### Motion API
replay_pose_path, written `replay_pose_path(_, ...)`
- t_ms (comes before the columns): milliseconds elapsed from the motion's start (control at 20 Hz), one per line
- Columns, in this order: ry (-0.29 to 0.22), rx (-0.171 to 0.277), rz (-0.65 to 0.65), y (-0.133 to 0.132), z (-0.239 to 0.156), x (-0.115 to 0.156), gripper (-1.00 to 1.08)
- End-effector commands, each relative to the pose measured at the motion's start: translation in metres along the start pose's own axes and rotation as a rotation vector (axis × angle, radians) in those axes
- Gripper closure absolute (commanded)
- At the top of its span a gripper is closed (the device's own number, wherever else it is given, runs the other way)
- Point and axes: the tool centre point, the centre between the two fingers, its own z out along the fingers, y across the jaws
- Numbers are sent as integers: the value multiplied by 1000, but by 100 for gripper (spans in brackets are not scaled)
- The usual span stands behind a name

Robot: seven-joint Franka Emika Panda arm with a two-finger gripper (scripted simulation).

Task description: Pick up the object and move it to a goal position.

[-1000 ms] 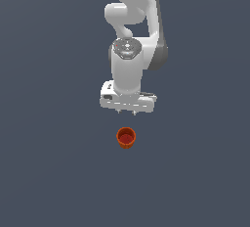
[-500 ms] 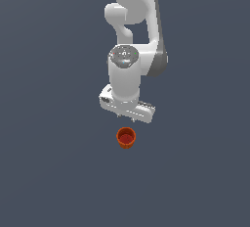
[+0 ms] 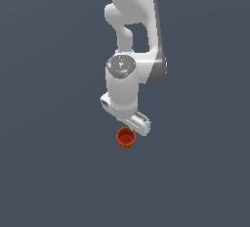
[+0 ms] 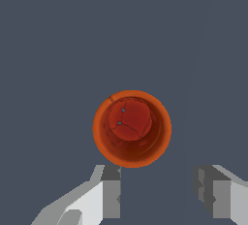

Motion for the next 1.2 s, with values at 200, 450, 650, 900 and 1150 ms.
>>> replay_pose_path(200, 2, 14, 193, -8, 9, 13, -20)
replay_pose_path(450, 3, 24, 339, -14, 17, 22, -20)
replay_pose_path(650, 4, 33, 455, -19, 23, 29, -20)
replay_pose_path(900, 4, 43, 589, -24, 30, 37, -20)
replay_pose_path(1150, 4, 50, 687, -29, 35, 42, -20)
